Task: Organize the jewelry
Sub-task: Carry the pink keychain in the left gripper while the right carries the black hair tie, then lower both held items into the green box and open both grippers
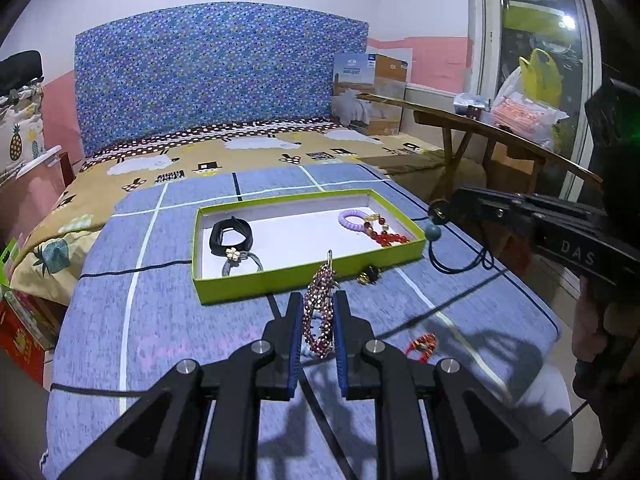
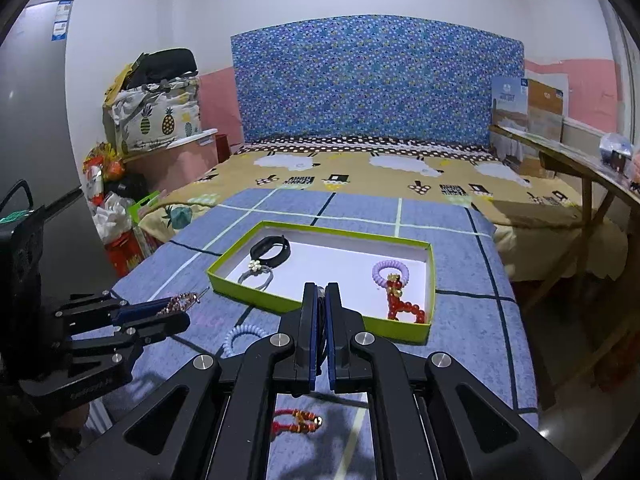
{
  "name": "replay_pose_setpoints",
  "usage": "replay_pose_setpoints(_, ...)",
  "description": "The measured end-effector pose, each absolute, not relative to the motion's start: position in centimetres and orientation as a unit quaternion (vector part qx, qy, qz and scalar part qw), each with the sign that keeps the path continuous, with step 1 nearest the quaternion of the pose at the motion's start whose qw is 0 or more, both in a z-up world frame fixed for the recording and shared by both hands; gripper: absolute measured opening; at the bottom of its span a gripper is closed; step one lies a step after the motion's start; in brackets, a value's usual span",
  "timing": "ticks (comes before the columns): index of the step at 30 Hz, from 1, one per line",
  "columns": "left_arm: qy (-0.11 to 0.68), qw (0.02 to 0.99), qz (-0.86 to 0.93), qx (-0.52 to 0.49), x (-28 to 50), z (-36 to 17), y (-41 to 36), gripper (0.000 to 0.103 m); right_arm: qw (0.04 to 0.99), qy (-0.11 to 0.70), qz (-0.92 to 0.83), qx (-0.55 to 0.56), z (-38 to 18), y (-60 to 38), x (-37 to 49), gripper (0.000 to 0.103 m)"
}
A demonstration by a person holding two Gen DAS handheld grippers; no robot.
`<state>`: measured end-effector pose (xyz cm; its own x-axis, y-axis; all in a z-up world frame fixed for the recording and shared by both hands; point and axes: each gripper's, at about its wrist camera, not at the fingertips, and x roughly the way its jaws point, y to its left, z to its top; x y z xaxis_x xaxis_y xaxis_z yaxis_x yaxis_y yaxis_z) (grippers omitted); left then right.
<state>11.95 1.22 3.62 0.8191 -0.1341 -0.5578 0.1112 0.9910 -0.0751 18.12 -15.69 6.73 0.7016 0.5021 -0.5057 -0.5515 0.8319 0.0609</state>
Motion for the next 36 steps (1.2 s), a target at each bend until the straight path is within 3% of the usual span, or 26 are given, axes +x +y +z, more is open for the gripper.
replay_pose_setpoints(19, 0.306, 0.952, -0.033, 0.007, 21.8, 3.2, 3.2, 0.015, 0.909, 0.293, 0.292, -0.049, 4.2, -13.7, 28.6, 0.003)
replay_pose_setpoints(36, 0.380, 0.925, -0.018, -0.010, 30.3, -0.9, 4.2, 0.015, 0.886, 0.359, 0.286, -0.059, -0.3, -11.5, 36.3, 0.003)
